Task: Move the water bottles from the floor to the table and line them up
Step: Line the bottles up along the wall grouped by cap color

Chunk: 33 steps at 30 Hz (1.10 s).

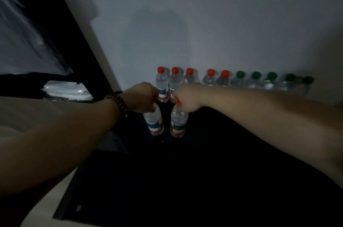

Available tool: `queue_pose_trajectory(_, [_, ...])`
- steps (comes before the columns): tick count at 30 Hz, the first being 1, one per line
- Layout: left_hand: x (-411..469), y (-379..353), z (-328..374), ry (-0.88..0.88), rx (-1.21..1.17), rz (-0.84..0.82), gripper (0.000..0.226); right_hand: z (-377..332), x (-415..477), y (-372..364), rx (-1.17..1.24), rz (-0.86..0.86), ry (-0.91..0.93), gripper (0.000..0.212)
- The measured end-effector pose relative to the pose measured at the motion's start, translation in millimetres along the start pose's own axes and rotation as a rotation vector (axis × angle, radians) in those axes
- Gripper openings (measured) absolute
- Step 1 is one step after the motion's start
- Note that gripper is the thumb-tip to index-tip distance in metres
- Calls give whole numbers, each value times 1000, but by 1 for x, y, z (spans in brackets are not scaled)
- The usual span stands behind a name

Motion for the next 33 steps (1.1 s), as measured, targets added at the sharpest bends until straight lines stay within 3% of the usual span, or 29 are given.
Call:
queue_pose_trajectory(10, [101, 9, -120, -54, 18, 68, 16, 11, 152, 41, 102, 85, -121, 45])
queue_pose_trajectory(16, [145, 3, -144, -43, -53, 46, 21, 23, 203, 45, 97, 99, -202, 29])
queue_pose_trajectory(22, [172, 0, -146, -29, -98, 40, 42, 14, 232, 41, 69, 91, -208, 22])
queue_pose_trajectory(26, [176, -4, -148, -86, -142, 39, 56, 13, 244, 43, 69, 123, -237, 27])
queue_pose_trajectory(33, [176, -19, -154, -64, -229, 128, 52, 13, 256, 32, 44, 170, -295, 33])
Point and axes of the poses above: each hand's wrist, its own x-axis towards the middle knuckle, its own y-axis out of the back of the hand, z = x × y, the point moved 3 cm from there along x, towards the middle knuckle, and after that the axes turned 4 degrees about y, right-handed, at the moved point
